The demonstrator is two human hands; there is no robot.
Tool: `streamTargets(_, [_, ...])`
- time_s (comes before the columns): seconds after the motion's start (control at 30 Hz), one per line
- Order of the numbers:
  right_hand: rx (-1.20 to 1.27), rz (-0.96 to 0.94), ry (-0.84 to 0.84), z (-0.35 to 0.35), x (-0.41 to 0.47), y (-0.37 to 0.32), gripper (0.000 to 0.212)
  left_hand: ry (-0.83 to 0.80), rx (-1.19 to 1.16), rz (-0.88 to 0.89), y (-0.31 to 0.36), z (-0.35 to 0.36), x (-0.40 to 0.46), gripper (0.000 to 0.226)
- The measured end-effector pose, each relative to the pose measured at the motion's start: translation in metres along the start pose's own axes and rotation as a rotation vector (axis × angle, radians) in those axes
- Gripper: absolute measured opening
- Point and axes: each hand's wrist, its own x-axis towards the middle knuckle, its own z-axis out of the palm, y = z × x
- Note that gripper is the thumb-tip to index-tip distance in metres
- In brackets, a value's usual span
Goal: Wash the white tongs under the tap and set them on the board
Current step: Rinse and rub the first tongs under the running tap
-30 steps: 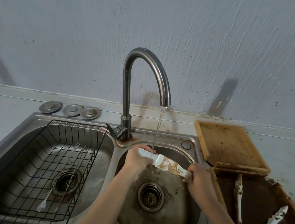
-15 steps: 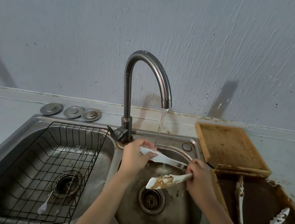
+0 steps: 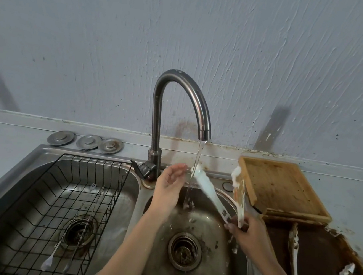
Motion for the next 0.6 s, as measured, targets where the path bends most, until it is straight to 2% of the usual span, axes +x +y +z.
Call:
streamTargets(0.1, [0.062,0.026,-0.027,-0.002,0.002,-0.012,0.009,0.080,0.120,-0.026,-0.007,-0.005,0.001,0.026])
streamTargets(0.17, [0.087,0.022,-0.019,0.001,0.005,-0.024,0.019,0.094,0.118,-0.079,-0.014,-0.004,0.001,0.024])
streamTargets(0.23, [0.123,0.013,0.008,0.005,0.010,-0.036,0.011,0.042,0.054,-0.153,-0.020,0.001,-0.001,0.024])
streamTargets(0.37, [0.279,0.044,-0.137,0.019,0.011,-0.066,0.030,-0.139,-0.117,-0.316,-0.022,0.012,-0.014,0.033])
streamTargets(0.47, [0.344,-0.047,-0.219,0.029,0.011,-0.080,0.032,-0.217,-0.217,-0.315,-0.021,0.011,-0.018,0.037])
streamTargets(0.6, [0.265,-0.197,-0.179,0.037,0.018,-0.085,0.024,-0.200,-0.211,-0.313,-0.026,0.000,-0.014,0.032])
